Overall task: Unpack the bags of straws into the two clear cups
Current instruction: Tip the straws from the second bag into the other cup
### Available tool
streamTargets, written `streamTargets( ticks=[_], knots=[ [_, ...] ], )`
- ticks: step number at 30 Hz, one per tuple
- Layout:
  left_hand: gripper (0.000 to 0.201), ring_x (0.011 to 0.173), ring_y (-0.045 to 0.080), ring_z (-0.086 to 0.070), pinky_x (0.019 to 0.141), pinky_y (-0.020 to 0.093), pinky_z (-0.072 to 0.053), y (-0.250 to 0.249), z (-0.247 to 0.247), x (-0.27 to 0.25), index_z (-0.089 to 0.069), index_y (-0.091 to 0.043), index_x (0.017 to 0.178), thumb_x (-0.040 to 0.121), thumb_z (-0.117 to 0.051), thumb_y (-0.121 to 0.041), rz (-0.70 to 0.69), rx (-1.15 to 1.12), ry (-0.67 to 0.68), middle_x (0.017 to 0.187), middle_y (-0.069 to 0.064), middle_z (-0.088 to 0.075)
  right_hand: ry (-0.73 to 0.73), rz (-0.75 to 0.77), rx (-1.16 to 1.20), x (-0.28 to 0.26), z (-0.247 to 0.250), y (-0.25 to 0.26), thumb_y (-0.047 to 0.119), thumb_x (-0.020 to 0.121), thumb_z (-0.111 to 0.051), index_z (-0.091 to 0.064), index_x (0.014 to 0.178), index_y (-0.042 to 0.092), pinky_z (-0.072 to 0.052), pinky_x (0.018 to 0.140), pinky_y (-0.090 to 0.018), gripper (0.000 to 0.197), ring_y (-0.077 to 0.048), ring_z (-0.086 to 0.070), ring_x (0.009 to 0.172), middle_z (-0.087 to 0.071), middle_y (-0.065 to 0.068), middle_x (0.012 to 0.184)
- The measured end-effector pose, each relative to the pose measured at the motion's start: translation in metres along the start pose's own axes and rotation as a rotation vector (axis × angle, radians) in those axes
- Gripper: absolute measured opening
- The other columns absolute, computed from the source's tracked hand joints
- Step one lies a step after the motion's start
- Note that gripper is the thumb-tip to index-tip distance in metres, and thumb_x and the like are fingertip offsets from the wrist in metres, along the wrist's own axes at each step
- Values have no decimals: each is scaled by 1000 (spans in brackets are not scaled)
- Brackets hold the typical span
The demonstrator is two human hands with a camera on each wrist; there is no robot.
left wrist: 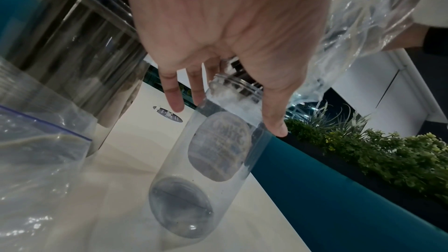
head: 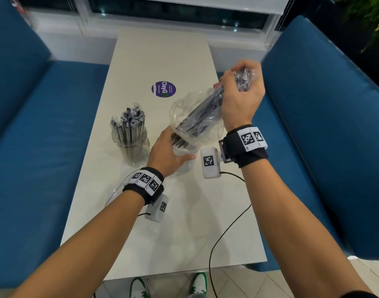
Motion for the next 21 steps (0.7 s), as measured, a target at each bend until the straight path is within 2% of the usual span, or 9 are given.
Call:
streamTargets(
  ticks=[2,5,7,9,13,15,16,18,21],
  knots=[
    [103,131,20,-58,110,44,-50,-2,-2,2,-43,-24,149,65,-97,-47,-6,4,14,145,-2,-59,-38,-97,-60,5,9,-15,-5,84,-63,-59,86,18,-63,64,-44,23,-17,-72,61,-62,13,74],
    [112,140,20,-52,116,41,-44,2,-2,1,-36,-21,157,66,-97,-49,9,2,26,155,-1,-52,-141,-212,-143,1,26,-37,3,80,-61,-60,84,21,-63,66,-49,19,-29,-76,66,-65,2,75],
    [113,141,20,-51,118,40,-43,3,-3,1,-35,-21,157,66,-97,-47,22,0,30,156,-2,-50,-186,-240,-150,1,34,-45,2,81,-59,-60,84,21,-64,66,-50,19,-26,-78,64,-67,-4,78],
    [113,141,20,-51,118,40,-43,3,-3,2,-36,-22,157,66,-97,-46,23,-9,32,157,-2,-49,-201,-246,-153,4,38,-46,0,83,-57,-59,86,17,-64,64,-45,18,-21,-79,62,-69,-12,81],
    [112,142,18,-49,118,37,-42,5,-3,3,-37,-24,158,66,-97,-46,9,1,40,158,-3,-48,-238,-284,-191,12,45,-53,0,83,-54,-59,88,17,-63,71,-43,19,-18,-79,60,-67,5,73],
    [107,140,17,-51,118,35,-42,3,-3,2,-42,-24,157,68,-96,-45,-22,11,39,156,-3,-49,-198,-317,-197,15,47,-57,4,81,-55,-60,86,21,-63,78,-50,19,-24,-80,68,-70,5,66],
    [105,140,17,-51,119,34,-41,3,-3,2,-43,-23,157,69,-96,-46,-38,17,38,156,-3,-49,-151,-315,-182,15,46,-58,4,81,-57,-60,86,21,-63,77,-54,19,-29,-80,71,-72,2,66],
    [105,144,18,-49,122,34,-38,4,-5,2,-43,-23,159,70,-94,-49,-57,35,44,159,-2,-47,-49,-258,-126,12,41,-52,0,84,-61,-61,88,17,-62,71,-62,18,-35,-80,70,-70,-13,79],
    [100,144,20,-48,121,37,-40,5,-4,1,-47,-24,157,72,-91,-53,-67,58,48,162,-3,-44,73,-138,-52,8,26,-38,-2,87,-64,-60,92,12,-62,71,-62,15,-34,-80,70,-66,-19,85]
  ],
)
Point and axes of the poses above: each hand's wrist, its own x-axis towards the middle knuckle, its own z-axis out of the back of the hand, y = z × x, the point moved 7 cm from there along x, towards the middle knuckle
